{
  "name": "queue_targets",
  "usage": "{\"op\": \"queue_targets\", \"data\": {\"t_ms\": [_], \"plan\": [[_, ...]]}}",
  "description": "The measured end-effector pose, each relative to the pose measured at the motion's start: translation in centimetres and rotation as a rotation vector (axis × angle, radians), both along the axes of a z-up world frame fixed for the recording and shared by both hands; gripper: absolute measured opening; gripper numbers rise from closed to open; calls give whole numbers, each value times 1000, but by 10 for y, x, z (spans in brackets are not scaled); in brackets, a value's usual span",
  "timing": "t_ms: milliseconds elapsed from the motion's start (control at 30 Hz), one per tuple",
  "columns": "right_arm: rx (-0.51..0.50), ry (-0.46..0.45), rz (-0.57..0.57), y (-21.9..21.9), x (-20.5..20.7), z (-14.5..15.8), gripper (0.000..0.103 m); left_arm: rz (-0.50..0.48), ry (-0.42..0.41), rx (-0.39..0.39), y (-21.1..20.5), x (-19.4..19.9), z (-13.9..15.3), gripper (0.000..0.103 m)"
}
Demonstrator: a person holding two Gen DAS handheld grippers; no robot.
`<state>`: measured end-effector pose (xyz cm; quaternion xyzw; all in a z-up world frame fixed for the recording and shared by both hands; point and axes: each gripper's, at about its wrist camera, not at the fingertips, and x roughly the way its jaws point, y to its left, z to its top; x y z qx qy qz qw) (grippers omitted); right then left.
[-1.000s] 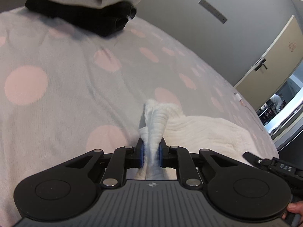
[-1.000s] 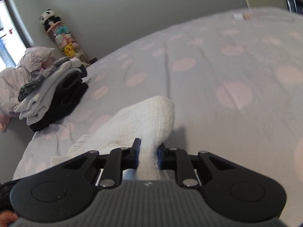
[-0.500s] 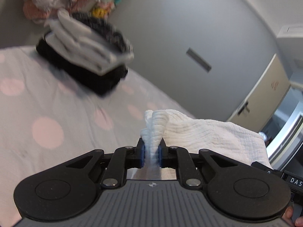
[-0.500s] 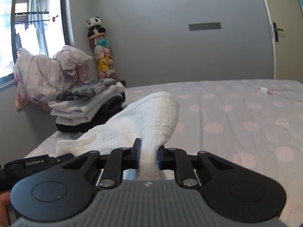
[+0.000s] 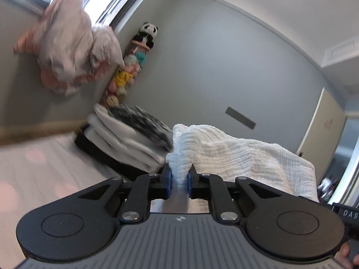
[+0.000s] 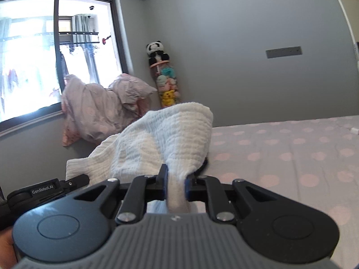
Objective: Fold clothes
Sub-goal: 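Lift the shirt end with both grippers and fold it over the shirt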
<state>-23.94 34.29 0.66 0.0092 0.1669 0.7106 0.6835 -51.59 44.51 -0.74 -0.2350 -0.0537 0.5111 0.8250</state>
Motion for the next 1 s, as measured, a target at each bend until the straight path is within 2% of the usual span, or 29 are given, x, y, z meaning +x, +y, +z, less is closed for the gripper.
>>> {"op": "queue_targets", "data": {"t_ms": [233,333,400,633,867,1000], "plan": [[-50,151,114,41,-51,-4,16,44,193,25,19,-56,40,15],[-99,233,152,61,-68,-14,16,44,275,-10,39,-73,48,15],[-134,256,171,77,-80,-25,16,42,325,-59,58,-80,45,15],[-279,232,169,156,-96,-80,16,6,464,-217,135,-79,-12,15],[-439,261,129,242,-80,-129,16,-59,497,-377,218,-61,-74,16],[-517,278,115,264,-70,-158,16,-76,536,-428,233,-55,-108,16]]}}
